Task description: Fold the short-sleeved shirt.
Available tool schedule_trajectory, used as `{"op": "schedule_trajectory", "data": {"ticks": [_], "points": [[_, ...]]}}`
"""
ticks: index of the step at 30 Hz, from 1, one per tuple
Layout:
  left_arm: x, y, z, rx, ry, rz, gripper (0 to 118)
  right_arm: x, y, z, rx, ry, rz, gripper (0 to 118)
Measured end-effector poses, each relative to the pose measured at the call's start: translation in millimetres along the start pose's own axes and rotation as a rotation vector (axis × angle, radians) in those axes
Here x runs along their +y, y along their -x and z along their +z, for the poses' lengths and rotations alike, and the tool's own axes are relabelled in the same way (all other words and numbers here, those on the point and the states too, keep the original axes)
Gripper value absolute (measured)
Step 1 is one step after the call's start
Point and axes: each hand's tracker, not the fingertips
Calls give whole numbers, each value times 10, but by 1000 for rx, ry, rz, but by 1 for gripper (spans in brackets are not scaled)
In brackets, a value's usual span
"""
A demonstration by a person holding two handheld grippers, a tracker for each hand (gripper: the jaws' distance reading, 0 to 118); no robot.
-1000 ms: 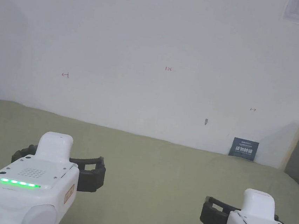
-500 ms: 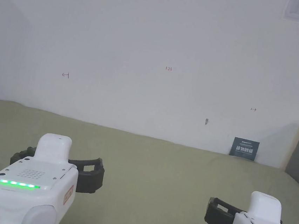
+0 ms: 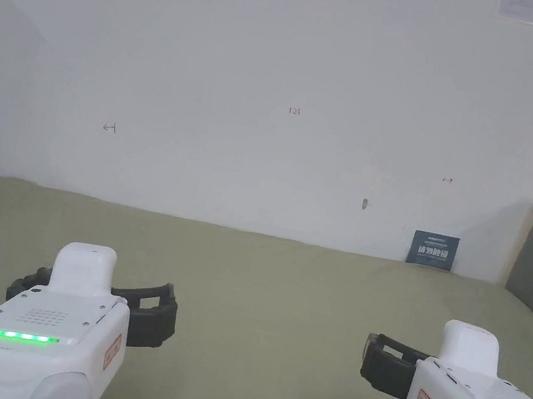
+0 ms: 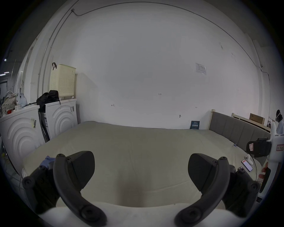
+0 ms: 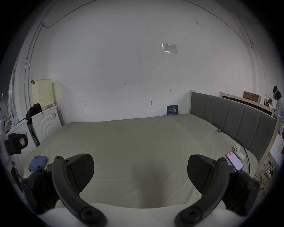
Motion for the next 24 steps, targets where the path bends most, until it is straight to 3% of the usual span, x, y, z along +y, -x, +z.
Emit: {"op": "schedule_trajectory", "data": {"ticks": [5,15,24], "points": [[7,17,-3,4,2,3,118,-17,40,-45,-77,26,9,118],[-19,-25,17,-7,3,-3,118,-21,110,36,-21,22,46,118],[-26,-54,48,-26,1,-13,118,-91,244,66,-103,52,101,118]]}}
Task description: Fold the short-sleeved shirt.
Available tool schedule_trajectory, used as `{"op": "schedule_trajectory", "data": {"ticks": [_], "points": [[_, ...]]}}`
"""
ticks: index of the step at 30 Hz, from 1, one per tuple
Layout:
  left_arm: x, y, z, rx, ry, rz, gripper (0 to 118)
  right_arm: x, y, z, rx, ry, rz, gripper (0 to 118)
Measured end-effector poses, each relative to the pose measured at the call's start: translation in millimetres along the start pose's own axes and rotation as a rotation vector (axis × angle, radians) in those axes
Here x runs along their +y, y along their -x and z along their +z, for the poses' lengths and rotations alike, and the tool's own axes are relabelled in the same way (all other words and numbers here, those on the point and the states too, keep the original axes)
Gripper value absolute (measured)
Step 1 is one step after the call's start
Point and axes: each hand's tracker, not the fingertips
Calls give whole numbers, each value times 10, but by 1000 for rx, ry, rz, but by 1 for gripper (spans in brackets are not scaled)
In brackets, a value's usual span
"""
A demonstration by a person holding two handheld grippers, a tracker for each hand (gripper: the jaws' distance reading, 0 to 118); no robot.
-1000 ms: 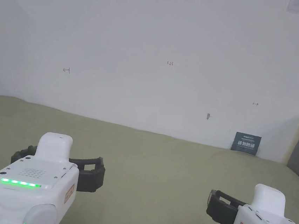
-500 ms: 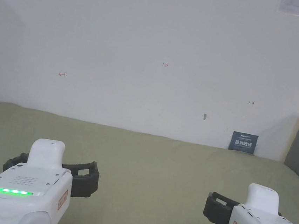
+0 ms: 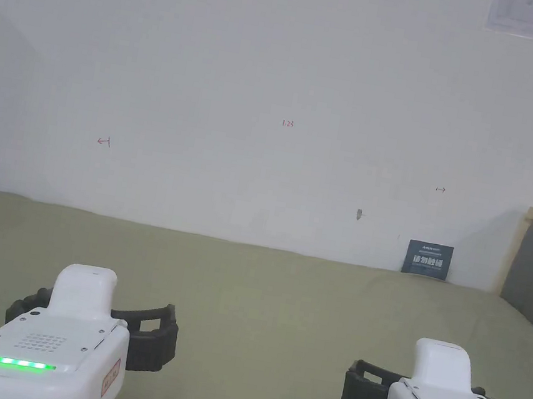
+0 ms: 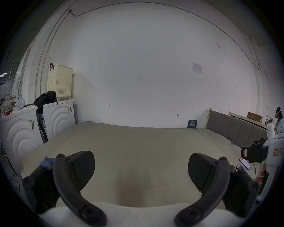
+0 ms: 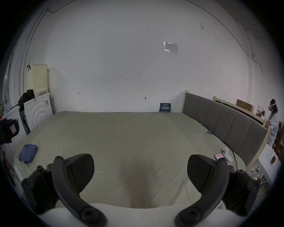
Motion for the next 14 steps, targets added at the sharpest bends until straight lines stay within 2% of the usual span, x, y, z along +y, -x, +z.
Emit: {"op": "schedule_trajectory", "data": {"ticks": [6,14], "points": [[13,16,5,0,-2,6,118,-18,-7,2,32,-37,1,118],[-1,35,10,5,2,6,118,-64,-45,27,-5,-102,17,118]]}}
